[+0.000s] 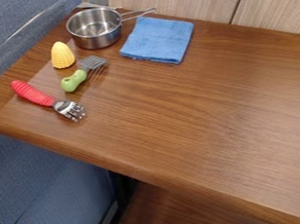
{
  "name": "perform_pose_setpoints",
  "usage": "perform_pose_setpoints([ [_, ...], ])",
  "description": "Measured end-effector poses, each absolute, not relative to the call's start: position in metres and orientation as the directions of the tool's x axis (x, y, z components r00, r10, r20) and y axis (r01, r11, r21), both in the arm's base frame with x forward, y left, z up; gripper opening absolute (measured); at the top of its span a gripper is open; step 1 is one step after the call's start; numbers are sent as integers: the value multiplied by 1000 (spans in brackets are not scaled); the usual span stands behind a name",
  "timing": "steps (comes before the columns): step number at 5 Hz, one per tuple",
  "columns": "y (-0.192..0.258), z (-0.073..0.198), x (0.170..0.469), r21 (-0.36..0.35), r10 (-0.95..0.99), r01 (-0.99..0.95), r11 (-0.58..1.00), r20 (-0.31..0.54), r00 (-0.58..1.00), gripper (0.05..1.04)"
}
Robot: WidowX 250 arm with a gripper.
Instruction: Move the spatula to the right of the blue wash cloth
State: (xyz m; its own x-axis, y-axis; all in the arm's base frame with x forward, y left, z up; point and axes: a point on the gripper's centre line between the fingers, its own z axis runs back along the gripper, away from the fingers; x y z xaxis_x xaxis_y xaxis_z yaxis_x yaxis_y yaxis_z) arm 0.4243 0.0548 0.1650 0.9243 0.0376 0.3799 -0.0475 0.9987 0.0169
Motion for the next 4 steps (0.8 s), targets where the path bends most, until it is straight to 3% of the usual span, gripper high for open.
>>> perform_pose_setpoints([
  [2, 57, 122, 407, 19, 37, -44, 999, 287, 957, 999],
  [4, 84, 134, 379, 15, 38, -46, 999, 314, 949, 999],
])
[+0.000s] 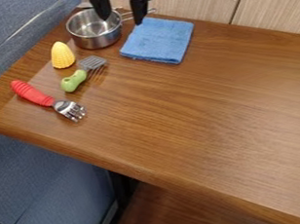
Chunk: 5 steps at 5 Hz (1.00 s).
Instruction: Move the spatula to the right of the blue wash cloth
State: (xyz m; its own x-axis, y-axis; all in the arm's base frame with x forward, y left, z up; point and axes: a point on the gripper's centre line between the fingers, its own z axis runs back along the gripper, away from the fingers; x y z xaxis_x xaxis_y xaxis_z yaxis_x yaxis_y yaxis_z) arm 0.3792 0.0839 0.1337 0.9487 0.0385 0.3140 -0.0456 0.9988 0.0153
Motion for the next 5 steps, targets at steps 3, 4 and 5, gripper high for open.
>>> perform_pose_setpoints([
  [3, 120, 90, 324, 18, -51, 48, 999, 212, 976, 999],
  [4, 129, 72, 317, 13, -76, 75, 997, 166, 983, 999],
  [5, 134, 59, 314, 16, -66, 65, 998, 129, 989, 999],
])
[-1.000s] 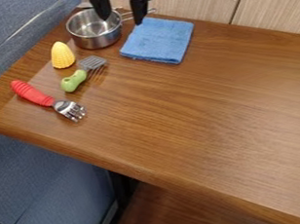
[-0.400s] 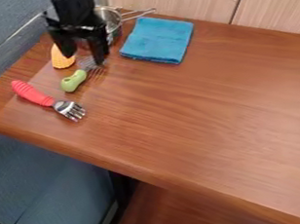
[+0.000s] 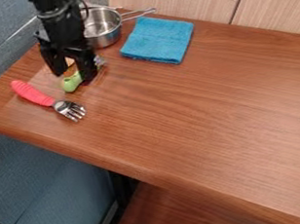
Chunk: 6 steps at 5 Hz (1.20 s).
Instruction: Move the spatula to the right of the blue wash cloth
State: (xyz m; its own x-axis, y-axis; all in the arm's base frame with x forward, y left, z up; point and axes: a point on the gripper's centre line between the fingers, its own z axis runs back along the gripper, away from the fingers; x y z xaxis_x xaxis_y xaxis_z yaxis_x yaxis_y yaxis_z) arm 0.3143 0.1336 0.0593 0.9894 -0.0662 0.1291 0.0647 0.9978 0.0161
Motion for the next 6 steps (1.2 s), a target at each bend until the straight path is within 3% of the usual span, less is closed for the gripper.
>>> perform_pose_setpoints([
  [1, 137, 46, 313, 28, -66, 64, 998, 93, 994, 953],
  [3, 139, 42, 313, 83, -69, 60, 995, 101, 993, 423],
  [5, 139, 45, 309, 77, -5, 0, 997, 74, 997, 416],
  [6, 135, 68, 317, 103, 42, -53, 993, 110, 993, 416],
])
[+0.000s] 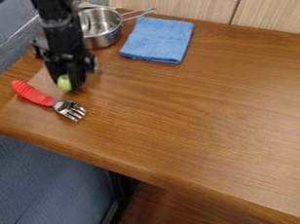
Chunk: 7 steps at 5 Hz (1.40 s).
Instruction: Move the spatula to the right of the blue wash cloth
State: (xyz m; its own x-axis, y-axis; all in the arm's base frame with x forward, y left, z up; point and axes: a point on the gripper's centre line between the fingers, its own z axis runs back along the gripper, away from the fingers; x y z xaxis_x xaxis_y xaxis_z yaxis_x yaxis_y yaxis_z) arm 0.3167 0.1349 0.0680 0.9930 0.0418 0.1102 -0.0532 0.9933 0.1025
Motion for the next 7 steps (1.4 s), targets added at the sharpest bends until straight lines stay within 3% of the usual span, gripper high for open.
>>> perform_pose_setpoints([
  [2, 95, 121, 323, 90, 125, -144, 985, 190, 974, 416],
  [4, 2, 134, 343, 17, 44, -50, 999, 258, 965, 416],
  [5, -25, 118, 349, -2, 57, -59, 998, 240, 969, 416],
  [7, -32, 75, 371, 12, 109, -114, 993, 222, 969, 416],
])
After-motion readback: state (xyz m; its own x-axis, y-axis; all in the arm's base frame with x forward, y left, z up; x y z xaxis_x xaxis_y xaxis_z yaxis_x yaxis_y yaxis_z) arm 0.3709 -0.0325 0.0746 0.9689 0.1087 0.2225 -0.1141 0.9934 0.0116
